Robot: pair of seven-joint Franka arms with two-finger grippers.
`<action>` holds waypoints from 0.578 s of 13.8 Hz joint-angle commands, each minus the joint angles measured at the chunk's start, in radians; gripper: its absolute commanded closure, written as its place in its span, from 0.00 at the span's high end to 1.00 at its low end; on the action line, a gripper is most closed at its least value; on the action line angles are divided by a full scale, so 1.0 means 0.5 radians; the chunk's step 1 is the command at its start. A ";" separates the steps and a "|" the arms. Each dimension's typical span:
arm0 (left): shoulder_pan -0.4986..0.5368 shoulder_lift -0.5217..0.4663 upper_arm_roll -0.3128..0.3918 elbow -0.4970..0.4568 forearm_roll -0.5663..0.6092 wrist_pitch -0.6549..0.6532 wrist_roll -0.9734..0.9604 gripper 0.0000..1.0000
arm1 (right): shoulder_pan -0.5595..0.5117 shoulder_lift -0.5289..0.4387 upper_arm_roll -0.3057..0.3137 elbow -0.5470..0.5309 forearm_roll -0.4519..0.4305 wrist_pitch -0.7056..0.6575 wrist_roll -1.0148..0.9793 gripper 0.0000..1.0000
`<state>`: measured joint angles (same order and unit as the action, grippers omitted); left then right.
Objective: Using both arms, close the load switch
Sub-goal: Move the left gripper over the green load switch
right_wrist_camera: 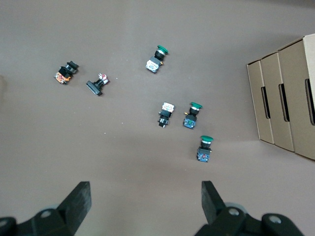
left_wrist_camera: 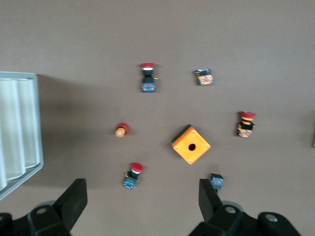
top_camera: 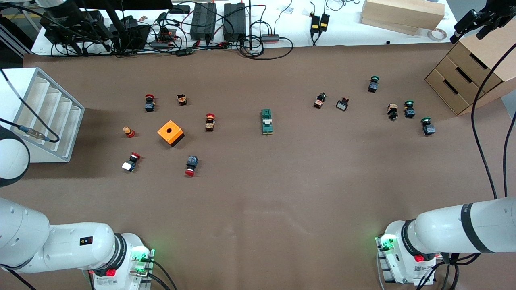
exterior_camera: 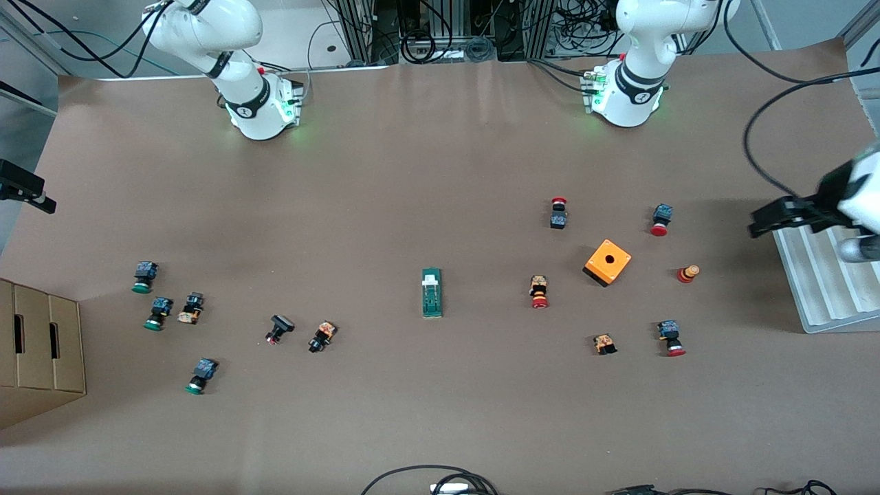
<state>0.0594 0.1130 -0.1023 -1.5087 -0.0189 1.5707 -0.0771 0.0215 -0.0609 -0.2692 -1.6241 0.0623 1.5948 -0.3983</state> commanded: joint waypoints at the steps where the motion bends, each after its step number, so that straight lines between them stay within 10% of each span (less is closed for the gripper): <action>1: -0.072 0.019 -0.074 0.038 0.023 -0.003 0.007 1.00 | 0.003 0.014 -0.002 0.024 -0.054 0.007 -0.026 1.00; 8: -0.100 0.179 -0.212 0.026 -0.030 -0.018 -0.017 1.00 | 0.006 0.014 -0.002 0.024 -0.054 0.007 -0.026 1.00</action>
<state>0.0110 0.1904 -0.1721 -1.5099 -0.0262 1.5728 -0.0766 0.0216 -0.0608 -0.2692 -1.6241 0.0623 1.5949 -0.3986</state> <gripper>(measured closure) 0.000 0.000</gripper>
